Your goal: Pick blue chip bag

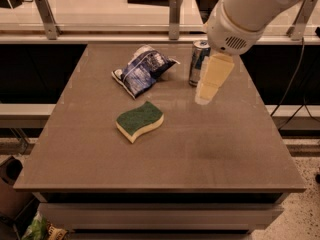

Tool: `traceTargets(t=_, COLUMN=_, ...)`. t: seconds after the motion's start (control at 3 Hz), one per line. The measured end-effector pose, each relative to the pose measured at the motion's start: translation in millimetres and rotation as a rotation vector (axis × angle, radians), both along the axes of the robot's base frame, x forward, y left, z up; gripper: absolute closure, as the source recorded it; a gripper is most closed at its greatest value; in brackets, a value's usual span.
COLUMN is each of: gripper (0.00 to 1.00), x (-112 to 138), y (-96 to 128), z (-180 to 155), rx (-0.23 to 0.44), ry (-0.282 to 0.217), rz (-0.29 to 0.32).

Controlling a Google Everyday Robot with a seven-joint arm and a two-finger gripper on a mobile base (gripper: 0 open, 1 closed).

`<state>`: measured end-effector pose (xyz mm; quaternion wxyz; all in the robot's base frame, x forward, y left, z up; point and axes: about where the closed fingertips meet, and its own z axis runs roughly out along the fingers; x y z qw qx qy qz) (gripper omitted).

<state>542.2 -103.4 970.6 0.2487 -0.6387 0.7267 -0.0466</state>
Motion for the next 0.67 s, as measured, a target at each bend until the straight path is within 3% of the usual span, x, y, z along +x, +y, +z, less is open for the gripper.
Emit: traceTargets(t=0.67, gripper=0.0, x=43, y=56, z=-25, rx=0.043, ry=0.003, rz=0.081)
